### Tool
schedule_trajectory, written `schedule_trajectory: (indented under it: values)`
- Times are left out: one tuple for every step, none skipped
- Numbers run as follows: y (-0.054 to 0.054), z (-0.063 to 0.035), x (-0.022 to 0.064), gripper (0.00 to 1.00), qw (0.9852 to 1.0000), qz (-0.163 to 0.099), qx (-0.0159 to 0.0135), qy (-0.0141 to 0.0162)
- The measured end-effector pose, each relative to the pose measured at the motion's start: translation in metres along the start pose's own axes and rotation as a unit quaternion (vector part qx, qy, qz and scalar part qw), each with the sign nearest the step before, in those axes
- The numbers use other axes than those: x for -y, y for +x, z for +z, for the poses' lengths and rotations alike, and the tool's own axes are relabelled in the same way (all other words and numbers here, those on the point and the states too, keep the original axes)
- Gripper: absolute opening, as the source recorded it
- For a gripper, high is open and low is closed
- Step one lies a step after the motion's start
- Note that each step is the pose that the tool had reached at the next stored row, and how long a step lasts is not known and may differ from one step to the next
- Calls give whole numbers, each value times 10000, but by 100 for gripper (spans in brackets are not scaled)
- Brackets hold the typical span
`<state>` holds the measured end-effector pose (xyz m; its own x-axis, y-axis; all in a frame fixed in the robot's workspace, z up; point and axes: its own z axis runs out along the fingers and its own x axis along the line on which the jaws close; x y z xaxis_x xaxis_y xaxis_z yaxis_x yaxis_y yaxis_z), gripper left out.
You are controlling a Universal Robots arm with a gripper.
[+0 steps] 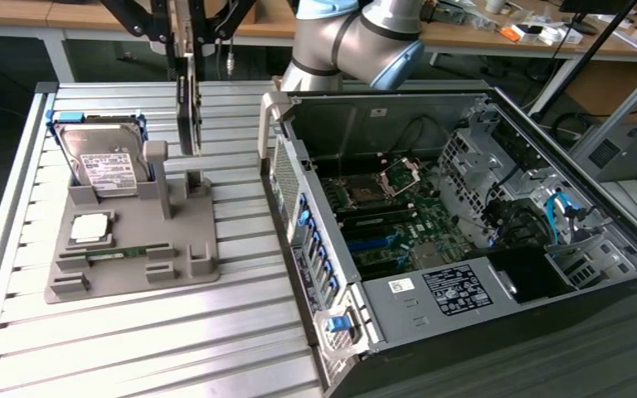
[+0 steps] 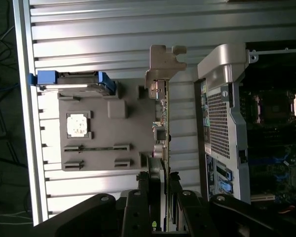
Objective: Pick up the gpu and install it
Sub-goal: 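Pick up the gpu and move the gpu toward the slot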
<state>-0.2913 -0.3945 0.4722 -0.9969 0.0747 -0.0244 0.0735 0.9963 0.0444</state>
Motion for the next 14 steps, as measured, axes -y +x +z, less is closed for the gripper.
schedule_trajectory:
  values:
    - [-6,0,7,27,10000,0,0,0]
    - [-11,0,14,27,10000,0,0,0]
    - [-16,-1,21,27,10000,0,0,0]
    - [-21,-1,27,27,10000,0,0,0]
    - [-26,-1,33,27,10000,0,0,0]
    - [-31,-1,39,27,10000,0,0,0]
    - [-37,-1,46,27,10000,0,0,0]
    - [-42,-1,51,27,10000,0,0,0]
    - [-52,-2,62,27,10000,0,0,0]
    - [-57,-1,69,27,10000,0,0,0]
    - [-62,-2,76,27,10000,0,0,0]
    - [-67,-2,82,27,10000,0,0,0]
    - [-72,-2,89,27,10000,0,0,0]
    - [-76,-2,96,27,10000,0,0,0]
